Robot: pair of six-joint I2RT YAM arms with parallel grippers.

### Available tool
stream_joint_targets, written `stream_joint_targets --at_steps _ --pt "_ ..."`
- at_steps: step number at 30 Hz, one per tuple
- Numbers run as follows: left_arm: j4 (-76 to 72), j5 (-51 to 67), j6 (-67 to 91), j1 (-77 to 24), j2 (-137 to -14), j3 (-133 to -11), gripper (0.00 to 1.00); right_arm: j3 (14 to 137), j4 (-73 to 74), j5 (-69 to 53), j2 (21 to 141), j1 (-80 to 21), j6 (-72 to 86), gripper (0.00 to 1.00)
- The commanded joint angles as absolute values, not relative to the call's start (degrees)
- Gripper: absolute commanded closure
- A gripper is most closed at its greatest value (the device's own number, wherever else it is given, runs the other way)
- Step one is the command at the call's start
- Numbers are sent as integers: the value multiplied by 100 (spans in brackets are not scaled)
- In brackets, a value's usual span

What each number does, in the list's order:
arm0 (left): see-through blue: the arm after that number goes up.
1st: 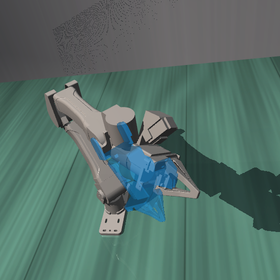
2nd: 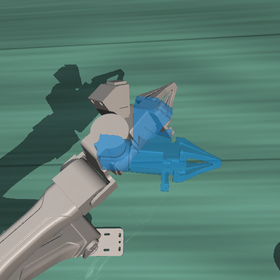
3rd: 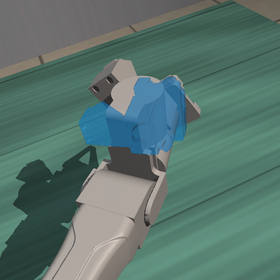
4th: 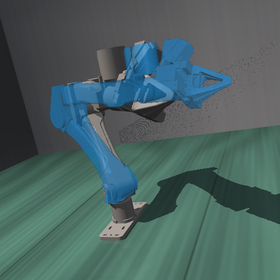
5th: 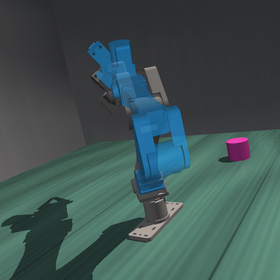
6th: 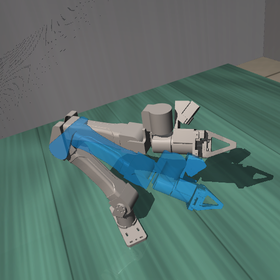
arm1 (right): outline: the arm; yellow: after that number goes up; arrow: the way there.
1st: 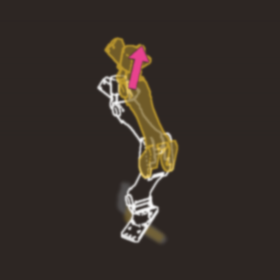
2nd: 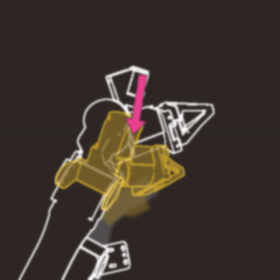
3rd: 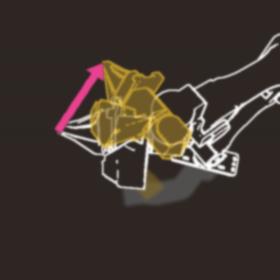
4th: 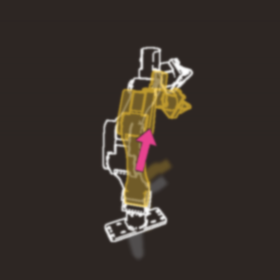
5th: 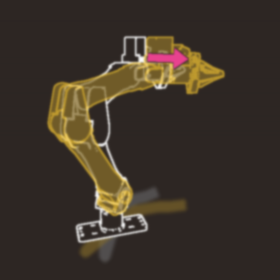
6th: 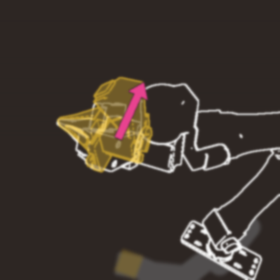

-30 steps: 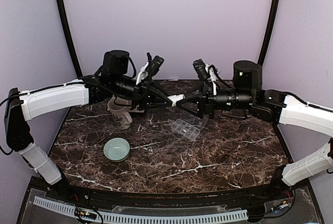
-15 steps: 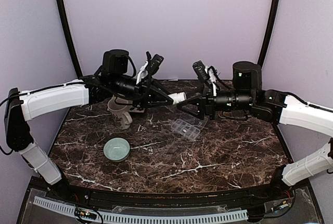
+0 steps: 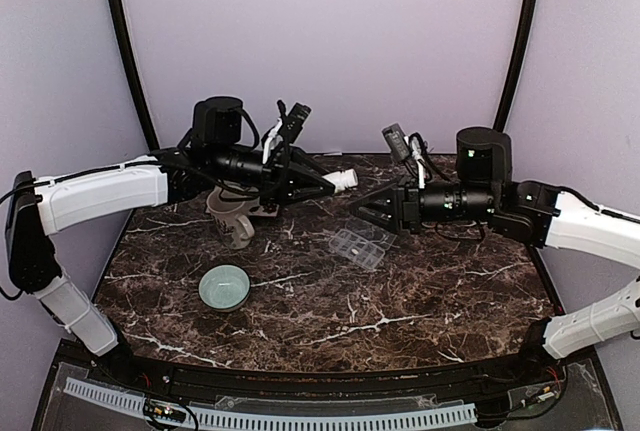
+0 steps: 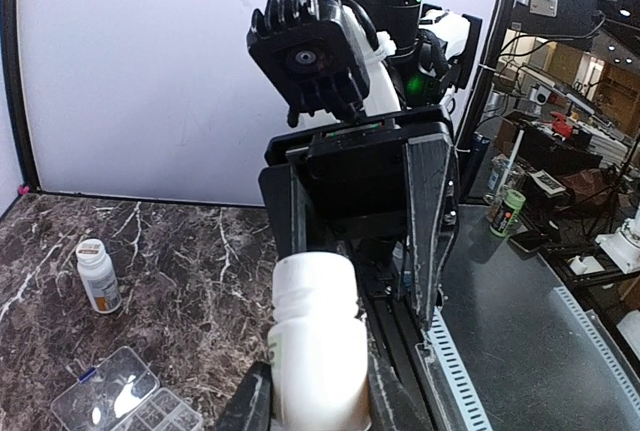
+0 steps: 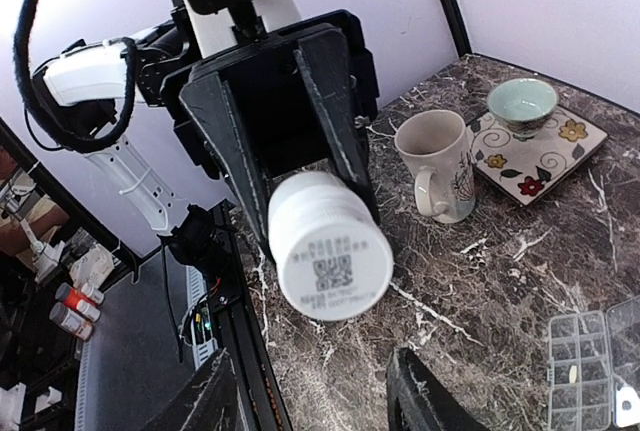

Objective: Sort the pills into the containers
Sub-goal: Unscrew the lid of the pill bottle.

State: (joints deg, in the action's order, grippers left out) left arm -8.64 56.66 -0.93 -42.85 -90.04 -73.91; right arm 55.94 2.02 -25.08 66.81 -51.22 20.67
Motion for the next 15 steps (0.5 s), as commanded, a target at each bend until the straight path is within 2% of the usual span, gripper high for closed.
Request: stream_joint_targets --at_steps 1,15 --pt "-1252 5228 -394 -4245 -8606 -7133 100 5489 45 -2109 6445 -5073 3078 47" --pt "-1209 4937 -800 -4247 -8468 -6927 100 5693 -516 -2623 6706 -4598 4890 47"
